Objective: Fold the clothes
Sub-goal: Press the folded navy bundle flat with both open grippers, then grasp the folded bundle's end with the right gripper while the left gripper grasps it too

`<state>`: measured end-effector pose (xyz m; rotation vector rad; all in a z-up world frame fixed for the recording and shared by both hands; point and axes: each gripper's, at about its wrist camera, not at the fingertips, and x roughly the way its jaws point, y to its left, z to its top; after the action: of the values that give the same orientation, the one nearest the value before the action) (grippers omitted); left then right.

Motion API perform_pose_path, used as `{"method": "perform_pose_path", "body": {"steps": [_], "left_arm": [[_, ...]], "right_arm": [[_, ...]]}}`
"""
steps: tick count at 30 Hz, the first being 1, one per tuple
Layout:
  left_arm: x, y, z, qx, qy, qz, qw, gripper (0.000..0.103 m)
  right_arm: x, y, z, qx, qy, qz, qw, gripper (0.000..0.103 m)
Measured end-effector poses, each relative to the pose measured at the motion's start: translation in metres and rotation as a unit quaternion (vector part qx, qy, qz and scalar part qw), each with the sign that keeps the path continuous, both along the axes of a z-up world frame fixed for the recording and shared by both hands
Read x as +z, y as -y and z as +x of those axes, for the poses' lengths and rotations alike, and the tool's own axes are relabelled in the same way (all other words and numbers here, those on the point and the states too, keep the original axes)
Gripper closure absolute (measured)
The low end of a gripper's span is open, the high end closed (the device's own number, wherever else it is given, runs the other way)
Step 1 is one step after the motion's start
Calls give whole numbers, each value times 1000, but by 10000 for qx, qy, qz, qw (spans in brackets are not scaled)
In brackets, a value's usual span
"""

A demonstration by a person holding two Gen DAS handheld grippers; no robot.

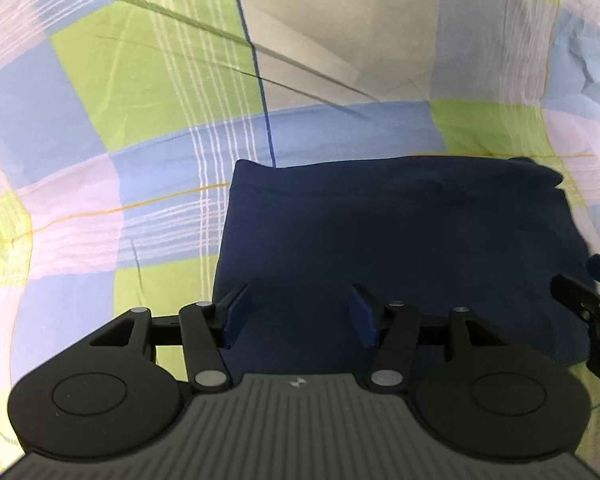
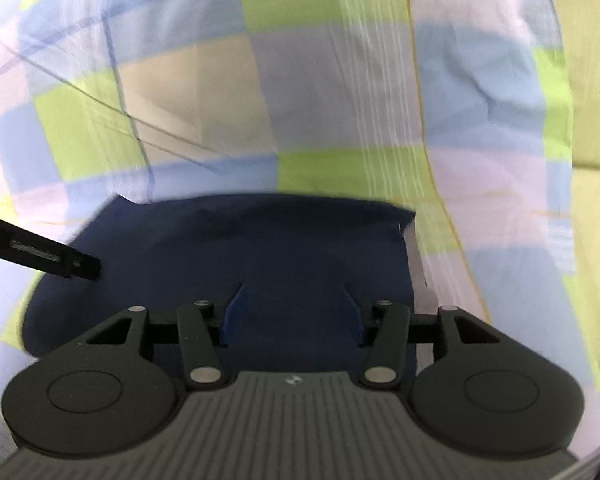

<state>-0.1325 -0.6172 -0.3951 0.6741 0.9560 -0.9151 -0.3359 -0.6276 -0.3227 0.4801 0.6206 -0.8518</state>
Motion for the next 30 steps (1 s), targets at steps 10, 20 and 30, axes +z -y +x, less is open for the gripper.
{"method": "perform_pose_path", "body": {"steps": [10, 20, 30], "left_arm": [[8, -103, -29, 426, -442, 233, 9978, 27], [-12, -134, 65, 1111, -1002, 516, 9874, 27], [-33, -111, 140, 1738, -3010, -122, 9376, 27]], "right_arm": [[25, -103, -41, 1084, -700, -853, 9880, 50], [-25, -173, 80, 3323, -1675, -3060, 8763, 41], [-79, -158, 160, 3916, -2373, -3852, 8012, 66]]}}
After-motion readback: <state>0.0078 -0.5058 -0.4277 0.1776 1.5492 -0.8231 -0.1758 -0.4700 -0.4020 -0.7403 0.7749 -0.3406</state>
